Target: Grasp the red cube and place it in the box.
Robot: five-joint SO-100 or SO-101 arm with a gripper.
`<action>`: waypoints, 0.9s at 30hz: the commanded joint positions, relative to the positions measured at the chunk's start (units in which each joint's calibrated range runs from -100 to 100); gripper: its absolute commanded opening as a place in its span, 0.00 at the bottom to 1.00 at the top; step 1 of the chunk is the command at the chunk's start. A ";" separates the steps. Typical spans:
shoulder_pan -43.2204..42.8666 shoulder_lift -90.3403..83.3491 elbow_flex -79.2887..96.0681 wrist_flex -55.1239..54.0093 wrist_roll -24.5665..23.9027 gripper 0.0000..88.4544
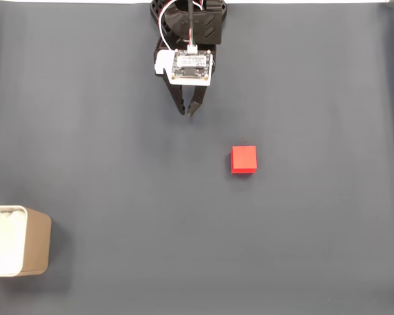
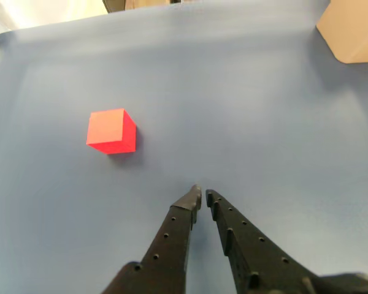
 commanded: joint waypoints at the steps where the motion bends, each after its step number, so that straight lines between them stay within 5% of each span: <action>1: 0.58 -0.35 -2.48 -2.79 -0.20 0.00; 27: -0.70 13.78 -24.65 2.45 0.68 0.00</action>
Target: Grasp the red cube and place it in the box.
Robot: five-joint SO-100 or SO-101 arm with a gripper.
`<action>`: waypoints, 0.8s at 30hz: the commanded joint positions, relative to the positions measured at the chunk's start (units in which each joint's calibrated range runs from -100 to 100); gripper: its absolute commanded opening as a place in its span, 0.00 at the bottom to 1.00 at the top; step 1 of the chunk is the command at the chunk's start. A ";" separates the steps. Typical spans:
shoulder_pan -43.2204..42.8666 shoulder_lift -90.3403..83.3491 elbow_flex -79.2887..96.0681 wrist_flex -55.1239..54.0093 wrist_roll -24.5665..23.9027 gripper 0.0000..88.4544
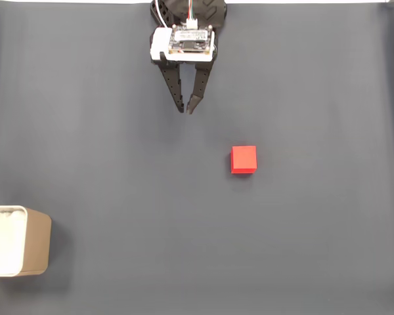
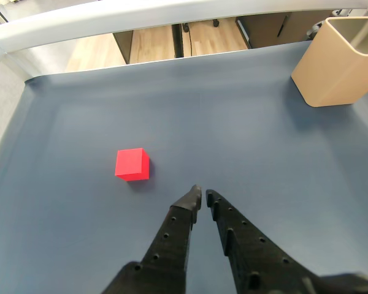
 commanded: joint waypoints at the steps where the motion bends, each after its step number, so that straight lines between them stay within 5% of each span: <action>1: -0.77 3.61 -5.94 0.55 0.88 0.00; 24: -11.50 26.14 -23.10 6.28 -0.73 0.04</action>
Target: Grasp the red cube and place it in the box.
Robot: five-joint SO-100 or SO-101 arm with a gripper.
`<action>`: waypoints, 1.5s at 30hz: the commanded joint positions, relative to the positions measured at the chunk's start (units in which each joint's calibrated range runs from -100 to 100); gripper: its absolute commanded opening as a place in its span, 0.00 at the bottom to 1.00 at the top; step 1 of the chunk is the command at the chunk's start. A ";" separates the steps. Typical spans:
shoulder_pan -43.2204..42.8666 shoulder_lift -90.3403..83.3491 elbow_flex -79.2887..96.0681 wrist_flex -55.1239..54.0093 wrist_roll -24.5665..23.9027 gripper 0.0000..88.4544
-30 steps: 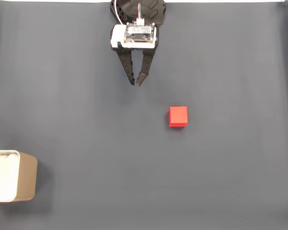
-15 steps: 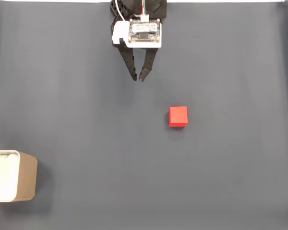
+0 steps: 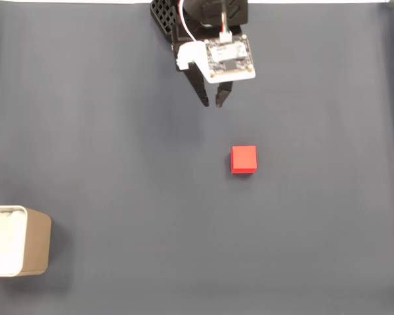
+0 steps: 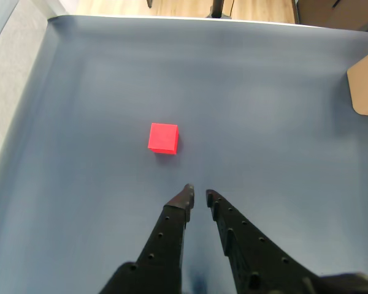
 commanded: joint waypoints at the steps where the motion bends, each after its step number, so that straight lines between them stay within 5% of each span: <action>1: -1.98 3.22 -4.75 0.24 -1.17 0.04; 28: -6.67 17.17 -12.69 0.24 -8.16 0.25; 45: -4.54 24.53 -11.86 -8.70 -2.78 0.33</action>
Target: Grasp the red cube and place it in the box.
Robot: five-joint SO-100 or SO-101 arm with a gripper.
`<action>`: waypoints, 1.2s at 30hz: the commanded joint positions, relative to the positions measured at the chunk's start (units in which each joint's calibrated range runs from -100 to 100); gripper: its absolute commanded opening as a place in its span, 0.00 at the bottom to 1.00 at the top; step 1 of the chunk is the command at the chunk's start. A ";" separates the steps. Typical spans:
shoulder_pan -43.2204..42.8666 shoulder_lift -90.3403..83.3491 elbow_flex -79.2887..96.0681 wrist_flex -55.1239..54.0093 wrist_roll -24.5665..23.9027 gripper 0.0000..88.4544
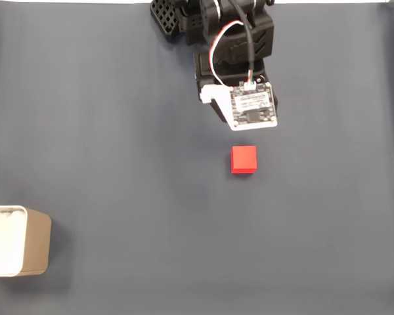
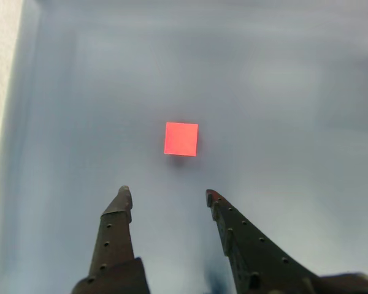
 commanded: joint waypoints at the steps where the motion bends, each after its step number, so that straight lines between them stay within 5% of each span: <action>1: 0.51 1.26 -2.55 -2.75 1.27 0.33; 36: 1.93 17.72 -4.29 -16.44 2.54 0.35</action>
